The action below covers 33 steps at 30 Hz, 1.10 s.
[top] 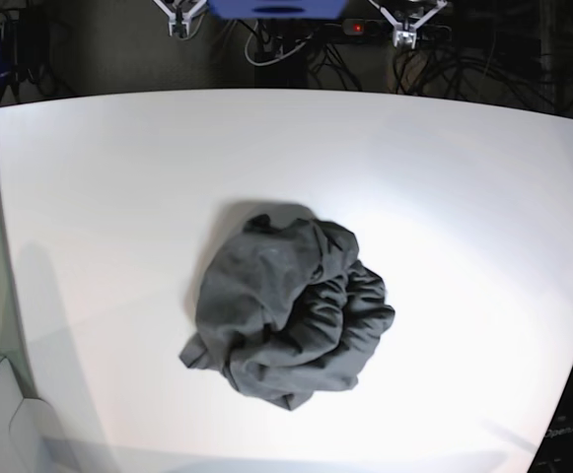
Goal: Layout the t-shirt on the table in an organized manner, then fold the t-shirt properly
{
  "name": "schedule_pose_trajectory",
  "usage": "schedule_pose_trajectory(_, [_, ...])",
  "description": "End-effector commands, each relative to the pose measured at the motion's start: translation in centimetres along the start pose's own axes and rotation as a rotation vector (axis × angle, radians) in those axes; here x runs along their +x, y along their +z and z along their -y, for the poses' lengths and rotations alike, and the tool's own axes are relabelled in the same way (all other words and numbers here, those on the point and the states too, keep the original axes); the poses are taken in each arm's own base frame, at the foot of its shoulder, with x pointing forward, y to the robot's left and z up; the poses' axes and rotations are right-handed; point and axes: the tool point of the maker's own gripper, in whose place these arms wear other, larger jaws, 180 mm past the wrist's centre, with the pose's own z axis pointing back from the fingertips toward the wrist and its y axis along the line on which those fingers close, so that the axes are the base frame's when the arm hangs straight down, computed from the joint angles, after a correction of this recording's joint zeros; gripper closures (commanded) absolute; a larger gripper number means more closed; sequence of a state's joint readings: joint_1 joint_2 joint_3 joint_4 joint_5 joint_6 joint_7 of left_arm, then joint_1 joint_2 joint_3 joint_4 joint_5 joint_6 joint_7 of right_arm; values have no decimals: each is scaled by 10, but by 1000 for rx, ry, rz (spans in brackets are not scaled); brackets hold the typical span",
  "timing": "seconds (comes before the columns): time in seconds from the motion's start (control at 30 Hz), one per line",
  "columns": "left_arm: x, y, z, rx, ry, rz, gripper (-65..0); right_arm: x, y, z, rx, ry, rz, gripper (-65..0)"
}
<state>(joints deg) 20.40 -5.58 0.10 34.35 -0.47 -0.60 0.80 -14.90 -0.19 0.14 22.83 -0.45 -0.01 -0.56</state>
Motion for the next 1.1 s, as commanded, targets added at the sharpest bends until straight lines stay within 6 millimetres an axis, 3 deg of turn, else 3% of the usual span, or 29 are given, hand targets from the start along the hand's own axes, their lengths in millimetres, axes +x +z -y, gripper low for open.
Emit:
schedule_pose_trajectory(0.0, [9,5,-5,6,-10,44,-3,-5,4,0,4,-2,13,0])
schedule_pose_trajectory(0.2, [23,26,-13,12,-37,130,-3,3,35,6,-6,6,148,0])
schedule_pose_trajectory(0.4, [22,49,-23,16,-71,174,-3,14,83,22,-30,33,282,0])
schedule_pose_trajectory(0.57, [32,77,-19,2,-94,242,-3,20,120,37,-50,71,349,0])
schedule_pose_trajectory(1.0, [53,138,-4,-42,-123,366,-2,48,193,37,-53,106,399,0])
schedule_pose_trajectory(1.07, [61,149,-10,-25,-113,395,-2,54,207,35,-49,110,430,0])
